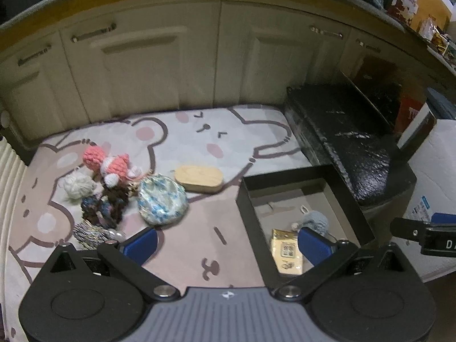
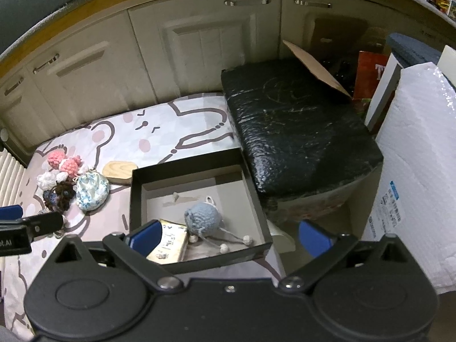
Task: Organize objects
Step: 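Lift both tools away from the box back over the bed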
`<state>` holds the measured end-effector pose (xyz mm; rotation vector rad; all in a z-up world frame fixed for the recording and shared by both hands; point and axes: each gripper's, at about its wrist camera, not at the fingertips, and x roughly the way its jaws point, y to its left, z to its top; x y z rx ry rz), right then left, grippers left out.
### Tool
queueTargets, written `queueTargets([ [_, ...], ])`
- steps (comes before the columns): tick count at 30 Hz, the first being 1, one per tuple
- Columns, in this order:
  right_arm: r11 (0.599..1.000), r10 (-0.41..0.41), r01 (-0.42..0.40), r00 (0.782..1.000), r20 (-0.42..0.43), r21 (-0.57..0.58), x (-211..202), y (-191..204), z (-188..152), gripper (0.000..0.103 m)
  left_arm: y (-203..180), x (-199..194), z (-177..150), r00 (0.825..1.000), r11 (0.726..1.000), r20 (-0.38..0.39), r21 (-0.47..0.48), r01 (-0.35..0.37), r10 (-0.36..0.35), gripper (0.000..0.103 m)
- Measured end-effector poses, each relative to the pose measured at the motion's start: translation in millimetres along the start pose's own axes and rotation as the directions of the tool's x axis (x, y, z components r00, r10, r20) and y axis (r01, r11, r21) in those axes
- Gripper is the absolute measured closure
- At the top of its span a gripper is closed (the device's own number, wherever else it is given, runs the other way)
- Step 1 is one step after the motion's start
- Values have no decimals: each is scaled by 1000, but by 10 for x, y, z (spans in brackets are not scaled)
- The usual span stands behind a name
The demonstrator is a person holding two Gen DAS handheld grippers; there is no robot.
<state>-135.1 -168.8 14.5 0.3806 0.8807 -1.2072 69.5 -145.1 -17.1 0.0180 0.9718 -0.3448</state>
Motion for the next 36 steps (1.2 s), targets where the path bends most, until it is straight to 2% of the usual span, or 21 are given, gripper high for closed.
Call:
queueTargets([
  [8,1000,15,-15,999,43,4,49,172,98,0,316,-11,77,999,999,29,-37,-37,38,0],
  [19,998,52,-48,994,96,-52,190,671,365,0,916,10,159,994,992,61,-89,-88,94,0],
  [29,990,94,-83,991,97,-113,428,1207,526,0,1500,54,214,981,976,75,-144,-165,177,0],
  [36,984,102,-86,990,94,-157,596,1601,610,0,1769,115,204,973,968,83,-145,-204,217,0],
])
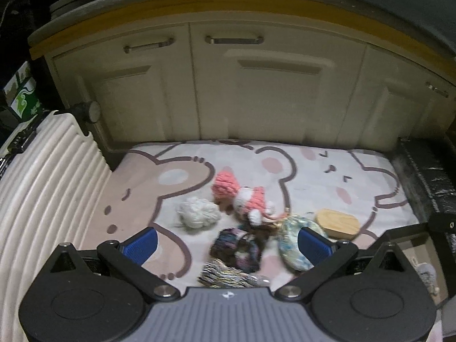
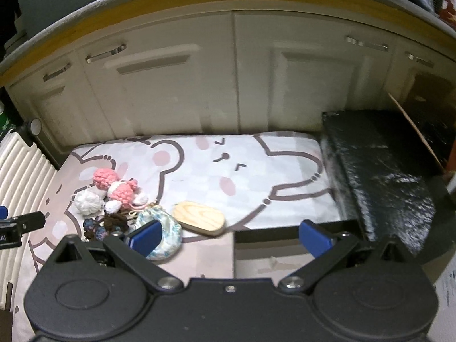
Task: Organize objects
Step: 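Lift both tools away from the box back over the bed, then lower the right gripper onto the blue floral pouch while the left gripper reaches the braided rope tassel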
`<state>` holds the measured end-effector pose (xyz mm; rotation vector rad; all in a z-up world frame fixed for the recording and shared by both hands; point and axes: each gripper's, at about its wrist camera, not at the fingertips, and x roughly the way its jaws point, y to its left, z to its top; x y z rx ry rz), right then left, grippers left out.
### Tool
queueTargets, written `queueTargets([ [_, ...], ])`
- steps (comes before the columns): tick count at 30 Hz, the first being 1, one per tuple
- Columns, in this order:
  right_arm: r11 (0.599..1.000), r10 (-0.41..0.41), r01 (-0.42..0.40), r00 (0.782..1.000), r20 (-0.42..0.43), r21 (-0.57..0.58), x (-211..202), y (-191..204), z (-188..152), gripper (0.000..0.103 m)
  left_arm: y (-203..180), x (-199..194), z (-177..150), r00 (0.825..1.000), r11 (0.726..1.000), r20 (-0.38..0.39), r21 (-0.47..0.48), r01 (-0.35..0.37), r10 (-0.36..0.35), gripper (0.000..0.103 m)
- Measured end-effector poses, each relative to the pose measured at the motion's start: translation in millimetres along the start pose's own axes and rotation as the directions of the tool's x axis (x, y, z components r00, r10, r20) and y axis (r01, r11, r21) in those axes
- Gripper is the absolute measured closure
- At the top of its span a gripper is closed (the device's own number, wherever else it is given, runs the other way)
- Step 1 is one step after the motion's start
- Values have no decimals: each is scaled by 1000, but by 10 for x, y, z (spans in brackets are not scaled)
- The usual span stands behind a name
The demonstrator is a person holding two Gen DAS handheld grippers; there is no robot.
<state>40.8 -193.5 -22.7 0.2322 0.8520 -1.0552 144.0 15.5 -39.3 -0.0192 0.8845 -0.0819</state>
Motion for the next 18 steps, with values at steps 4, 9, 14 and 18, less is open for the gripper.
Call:
queueTargets([
  [4,1000,14,-14,1000,0,-2,122,156,67,0,81,99,-3,1000,1000,-9,-15,-7,7,0],
  [9,999,42,-42,999,3,-7,278,345,149,0,138,273,-19,999,1000,-43,-6,-15,14,0],
  [14,997,77,-77,997,11,-4,443,510,202,0,205,437,-43,999,1000,-52,-7,10,-11,0],
  [18,997,77,-77,997,2,5,622,609,226,0,225,573,-83,997,999,-66,10,50,-49,0],
])
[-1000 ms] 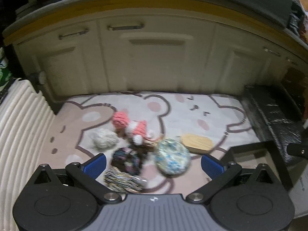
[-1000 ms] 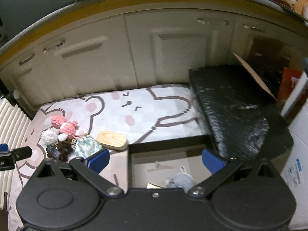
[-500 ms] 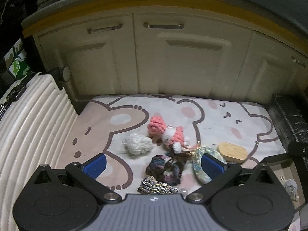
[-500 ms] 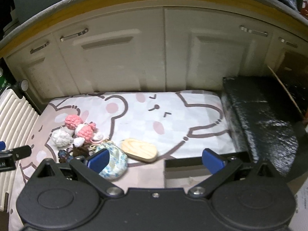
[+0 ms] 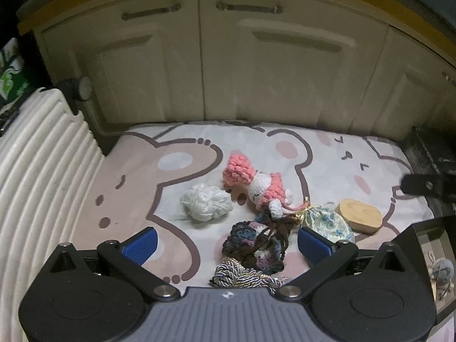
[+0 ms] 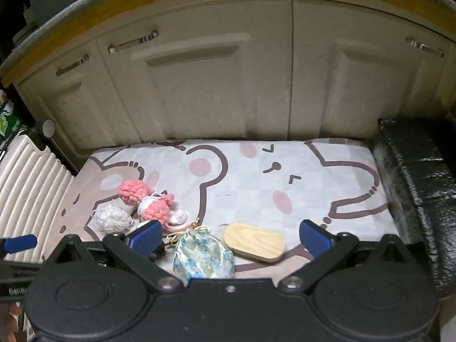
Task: Organize objects
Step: 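Lower the right gripper onto the blue floral pouch while the left gripper reaches the braided rope tassel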
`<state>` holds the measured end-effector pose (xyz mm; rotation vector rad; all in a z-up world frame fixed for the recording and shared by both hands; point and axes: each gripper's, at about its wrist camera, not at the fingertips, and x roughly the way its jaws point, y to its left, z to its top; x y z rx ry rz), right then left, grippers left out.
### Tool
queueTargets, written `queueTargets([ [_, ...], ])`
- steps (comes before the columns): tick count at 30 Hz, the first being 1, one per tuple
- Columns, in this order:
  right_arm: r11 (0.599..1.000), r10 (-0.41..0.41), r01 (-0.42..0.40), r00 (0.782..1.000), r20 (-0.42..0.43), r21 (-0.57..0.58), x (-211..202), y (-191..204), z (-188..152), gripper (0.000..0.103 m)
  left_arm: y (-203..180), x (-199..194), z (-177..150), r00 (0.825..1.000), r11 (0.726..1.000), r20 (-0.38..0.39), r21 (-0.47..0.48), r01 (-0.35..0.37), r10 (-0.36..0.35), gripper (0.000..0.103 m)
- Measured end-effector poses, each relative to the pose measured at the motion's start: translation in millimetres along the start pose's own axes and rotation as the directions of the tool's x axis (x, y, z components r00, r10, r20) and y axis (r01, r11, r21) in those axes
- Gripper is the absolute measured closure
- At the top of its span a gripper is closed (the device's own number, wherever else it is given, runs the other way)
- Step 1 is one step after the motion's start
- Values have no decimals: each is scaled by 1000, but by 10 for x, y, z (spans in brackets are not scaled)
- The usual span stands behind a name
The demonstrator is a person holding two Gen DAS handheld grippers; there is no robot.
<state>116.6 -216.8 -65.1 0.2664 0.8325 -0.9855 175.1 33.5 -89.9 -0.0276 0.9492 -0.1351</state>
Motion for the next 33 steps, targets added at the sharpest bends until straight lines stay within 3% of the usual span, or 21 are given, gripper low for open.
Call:
queueTargets([
  [10,1000,12,-11,999,-53,23,459,78,-61,0,-38,362,-182,995,990,-92,131,54,-42,1],
  [20,999,43,-43,990,-133,5,878,150,-273,0,-101,662,-319,977,973,-191,188,136,-99,5],
  [33,996,49,-63,976,-211,-59,1254,245,-518,0,-244,895,-444,957,957,-278,246,154,-82,5],
])
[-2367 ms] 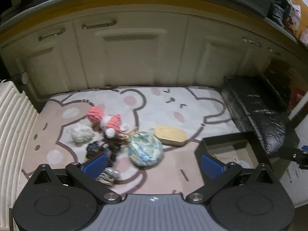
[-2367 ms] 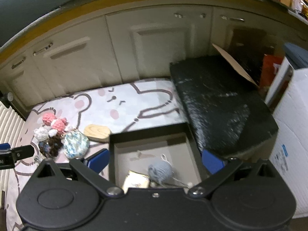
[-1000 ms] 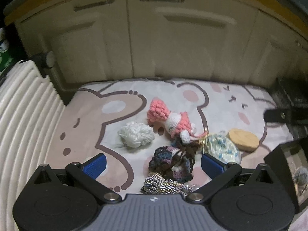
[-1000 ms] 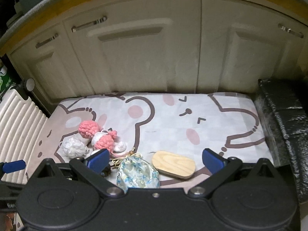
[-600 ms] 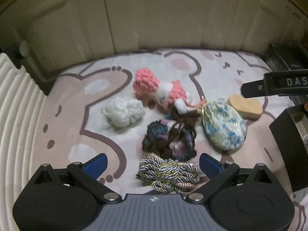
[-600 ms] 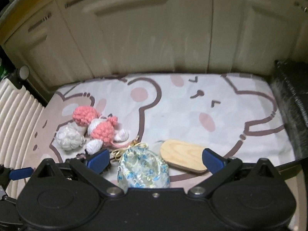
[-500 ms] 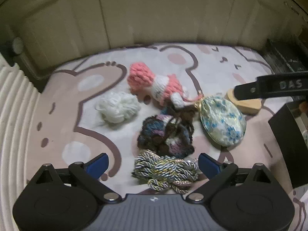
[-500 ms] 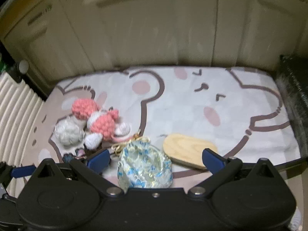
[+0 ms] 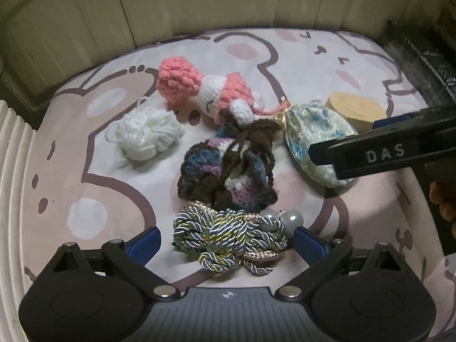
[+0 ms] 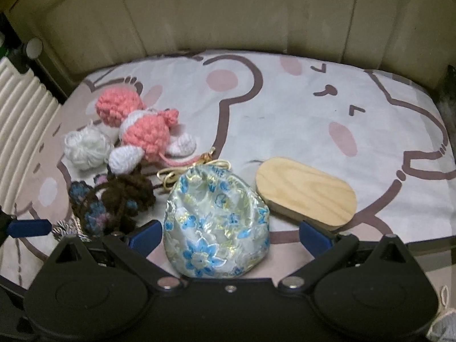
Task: Organize objects
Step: 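Lower the right gripper onto the blue floral pouch while the left gripper reaches the braided rope tassel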
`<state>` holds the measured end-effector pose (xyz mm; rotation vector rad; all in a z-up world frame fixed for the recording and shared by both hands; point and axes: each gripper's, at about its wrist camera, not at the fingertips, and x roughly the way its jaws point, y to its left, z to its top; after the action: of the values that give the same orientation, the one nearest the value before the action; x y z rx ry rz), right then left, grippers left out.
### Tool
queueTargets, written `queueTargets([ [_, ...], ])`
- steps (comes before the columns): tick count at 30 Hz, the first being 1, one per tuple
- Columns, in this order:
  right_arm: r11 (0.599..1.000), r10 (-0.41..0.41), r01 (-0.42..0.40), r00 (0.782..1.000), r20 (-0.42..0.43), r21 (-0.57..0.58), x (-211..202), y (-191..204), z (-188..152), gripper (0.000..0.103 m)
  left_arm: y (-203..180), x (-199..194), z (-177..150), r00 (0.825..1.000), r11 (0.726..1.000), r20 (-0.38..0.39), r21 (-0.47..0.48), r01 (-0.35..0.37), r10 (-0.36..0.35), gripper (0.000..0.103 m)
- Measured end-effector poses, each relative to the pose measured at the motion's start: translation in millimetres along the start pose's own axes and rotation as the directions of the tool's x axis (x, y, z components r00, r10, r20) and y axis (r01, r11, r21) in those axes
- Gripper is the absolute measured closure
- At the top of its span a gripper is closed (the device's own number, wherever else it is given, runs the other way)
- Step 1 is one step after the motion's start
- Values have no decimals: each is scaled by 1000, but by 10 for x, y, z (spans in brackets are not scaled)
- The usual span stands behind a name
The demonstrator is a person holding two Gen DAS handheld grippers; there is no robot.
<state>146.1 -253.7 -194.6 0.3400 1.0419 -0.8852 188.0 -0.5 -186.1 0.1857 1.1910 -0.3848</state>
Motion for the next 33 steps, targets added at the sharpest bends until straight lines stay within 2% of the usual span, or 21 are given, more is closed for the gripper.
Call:
queueTargets([
  [8,1000,-3,3,999,-36,-13,183,31,3,0,-10,117,9,1000,1000,-22,-1,-12,12,5],
  [18,997,4,-6,1000,-23,-79,223,192,19,0,-10,198,26,1000,1000,-26,-20,-5,5,6],
  [22,997,-28,26,999,-39,-67,270,163,15,0,-7,225,30,1000,1000,-31,-29,-1,0,12],
  [25,998,-34,31,998,-49,-54,255,109,10,7,14,248,15,999,999,-36,-43,6,-8,15],
  [27,998,-28,25,998,-52,-60,238,130,14,16,31,246,12,999,999,-33,-53,13,-15,18],
  [33,997,-11,6,997,-73,-79,182,172,-22,18,78,204,1,999,997,-23,-73,26,-27,21],
])
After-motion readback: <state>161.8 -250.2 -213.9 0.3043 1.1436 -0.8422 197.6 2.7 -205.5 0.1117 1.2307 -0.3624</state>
